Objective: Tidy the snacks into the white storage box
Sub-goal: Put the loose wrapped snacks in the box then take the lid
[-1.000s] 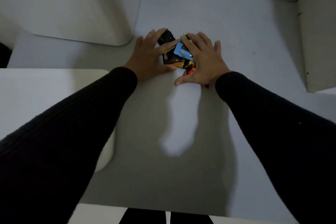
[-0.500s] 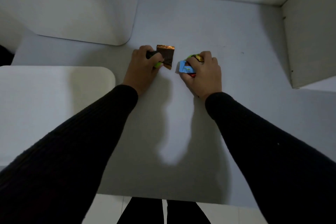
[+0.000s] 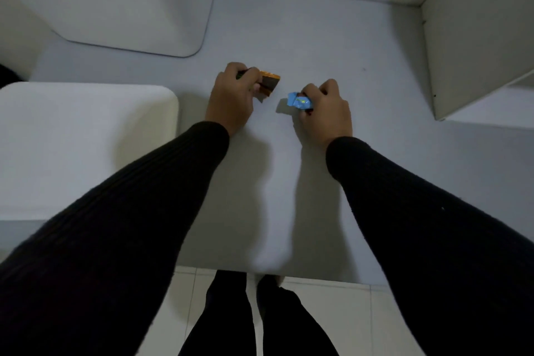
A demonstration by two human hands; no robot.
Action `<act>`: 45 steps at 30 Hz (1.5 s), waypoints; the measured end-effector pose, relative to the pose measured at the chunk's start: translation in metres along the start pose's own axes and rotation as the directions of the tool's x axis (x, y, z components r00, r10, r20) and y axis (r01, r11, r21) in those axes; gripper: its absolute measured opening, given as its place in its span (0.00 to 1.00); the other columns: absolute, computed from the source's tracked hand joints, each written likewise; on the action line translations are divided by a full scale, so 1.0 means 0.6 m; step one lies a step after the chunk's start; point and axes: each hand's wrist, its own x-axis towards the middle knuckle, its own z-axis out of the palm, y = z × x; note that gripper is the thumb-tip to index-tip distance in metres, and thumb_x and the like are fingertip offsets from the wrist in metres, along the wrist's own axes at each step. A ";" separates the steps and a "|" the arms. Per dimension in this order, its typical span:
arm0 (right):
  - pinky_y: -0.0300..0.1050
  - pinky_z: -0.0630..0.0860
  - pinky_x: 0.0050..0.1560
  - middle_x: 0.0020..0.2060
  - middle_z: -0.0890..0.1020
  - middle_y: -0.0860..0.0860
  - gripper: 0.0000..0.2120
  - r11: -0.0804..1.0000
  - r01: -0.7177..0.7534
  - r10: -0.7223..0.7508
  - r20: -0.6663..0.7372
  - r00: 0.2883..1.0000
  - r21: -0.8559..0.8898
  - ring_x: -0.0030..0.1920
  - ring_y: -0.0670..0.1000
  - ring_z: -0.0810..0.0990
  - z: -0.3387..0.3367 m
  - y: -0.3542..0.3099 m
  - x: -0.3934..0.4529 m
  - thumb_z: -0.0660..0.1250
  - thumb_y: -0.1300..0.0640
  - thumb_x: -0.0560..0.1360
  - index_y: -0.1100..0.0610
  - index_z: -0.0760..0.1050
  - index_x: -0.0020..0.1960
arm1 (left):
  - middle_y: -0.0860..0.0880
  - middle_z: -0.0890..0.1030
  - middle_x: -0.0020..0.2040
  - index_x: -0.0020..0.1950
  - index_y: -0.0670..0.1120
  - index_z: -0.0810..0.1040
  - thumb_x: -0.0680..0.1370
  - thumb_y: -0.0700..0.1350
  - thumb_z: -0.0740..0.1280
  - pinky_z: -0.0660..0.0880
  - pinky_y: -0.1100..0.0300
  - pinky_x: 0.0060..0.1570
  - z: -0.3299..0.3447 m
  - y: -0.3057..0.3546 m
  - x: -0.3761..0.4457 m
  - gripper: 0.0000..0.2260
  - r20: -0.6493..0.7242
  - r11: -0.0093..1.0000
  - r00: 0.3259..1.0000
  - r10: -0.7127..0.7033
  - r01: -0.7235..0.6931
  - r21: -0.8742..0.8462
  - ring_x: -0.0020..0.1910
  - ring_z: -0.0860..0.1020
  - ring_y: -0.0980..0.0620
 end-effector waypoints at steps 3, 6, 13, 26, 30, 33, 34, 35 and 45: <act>0.44 0.68 0.39 0.53 0.73 0.60 0.12 0.999 0.025 -0.026 -0.014 1.000 -0.028 0.36 0.57 0.71 -0.052 -0.024 0.009 0.63 0.58 0.74 0.59 0.76 0.56 | 0.37 0.76 0.53 0.50 0.41 0.78 0.75 0.43 0.57 0.76 0.50 0.43 -0.052 0.036 0.027 0.12 -0.043 0.999 0.998 -0.037 0.036 -0.020 0.45 0.76 0.37; 0.47 0.71 0.42 0.53 0.73 0.60 0.12 0.998 0.065 -0.066 -0.086 0.994 -0.015 0.41 0.62 0.76 -0.123 -0.072 0.043 0.64 0.58 0.74 0.59 0.76 0.56 | 0.36 0.76 0.53 0.50 0.40 0.78 0.75 0.39 0.60 0.76 0.51 0.43 -0.131 0.068 0.079 0.09 -0.171 1.000 0.985 0.016 -0.017 -0.004 0.45 0.77 0.37; 0.45 0.69 0.43 0.53 0.73 0.59 0.13 0.974 0.223 -0.207 -0.249 0.946 0.038 0.43 0.61 0.77 -0.248 -0.255 0.144 0.64 0.57 0.72 0.57 0.76 0.57 | 0.36 0.75 0.53 0.51 0.40 0.78 0.75 0.38 0.59 0.76 0.51 0.46 -0.325 0.046 0.173 0.10 -0.361 0.999 0.932 0.009 0.005 0.039 0.47 0.77 0.38; 0.48 0.74 0.53 0.59 0.70 0.58 0.18 0.985 0.172 -0.170 0.089 0.981 -0.012 0.53 0.60 0.78 -0.110 -0.476 0.315 0.67 0.52 0.71 0.55 0.74 0.60 | 0.38 0.76 0.60 0.69 0.51 0.67 0.78 0.45 0.61 0.73 0.51 0.58 -0.382 -0.205 0.274 0.19 0.299 0.915 0.867 -0.398 0.352 0.197 0.57 0.75 0.39; 0.47 0.71 0.63 0.65 0.73 0.55 0.28 0.985 0.106 -0.046 0.378 0.925 -0.138 0.64 0.56 0.73 -0.074 -0.482 0.338 0.66 0.43 0.71 0.54 0.72 0.67 | 0.42 0.76 0.63 0.69 0.48 0.69 0.77 0.50 0.63 0.72 0.51 0.61 -0.369 -0.245 0.294 0.20 0.489 0.903 0.779 -0.392 0.224 0.367 0.61 0.75 0.42; 0.45 0.73 0.58 0.60 0.79 0.56 0.29 0.979 0.081 0.004 0.416 0.910 -0.187 0.60 0.56 0.76 -0.069 -0.494 0.340 0.68 0.43 0.70 0.60 0.74 0.64 | 0.42 0.79 0.59 0.60 0.39 0.77 0.78 0.49 0.62 0.71 0.57 0.52 -0.365 -0.243 0.303 0.16 0.518 0.903 0.785 -0.340 0.117 0.414 0.58 0.76 0.44; 0.44 0.74 0.53 0.56 0.80 0.56 0.27 0.973 0.085 0.010 0.408 0.913 -0.214 0.57 0.56 0.78 -0.072 -0.498 0.339 0.68 0.44 0.70 0.62 0.76 0.61 | 0.41 0.80 0.57 0.56 0.38 0.77 0.78 0.48 0.62 0.70 0.58 0.49 -0.364 -0.238 0.303 0.15 0.531 0.903 0.782 -0.326 0.091 0.419 0.56 0.77 0.43; 0.44 0.73 0.49 0.50 0.80 0.56 0.23 0.966 0.088 0.018 0.404 0.915 -0.242 0.51 0.56 0.78 -0.077 -0.502 0.335 0.68 0.45 0.71 0.63 0.77 0.56 | 0.41 0.80 0.55 0.53 0.39 0.78 0.78 0.48 0.62 0.69 0.58 0.47 -0.365 -0.232 0.301 0.13 0.541 0.903 0.780 -0.315 0.070 0.424 0.53 0.77 0.44; 0.43 0.68 0.34 0.30 0.67 0.52 0.19 0.942 0.139 -0.084 0.186 0.979 -0.307 0.41 0.54 0.72 -0.168 -0.531 0.226 0.64 0.54 0.75 0.58 0.61 0.30 | 0.41 0.79 0.53 0.52 0.38 0.77 0.79 0.45 0.61 0.69 0.59 0.44 -0.466 -0.178 0.240 0.12 0.385 0.921 0.893 -0.235 0.078 0.381 0.48 0.75 0.45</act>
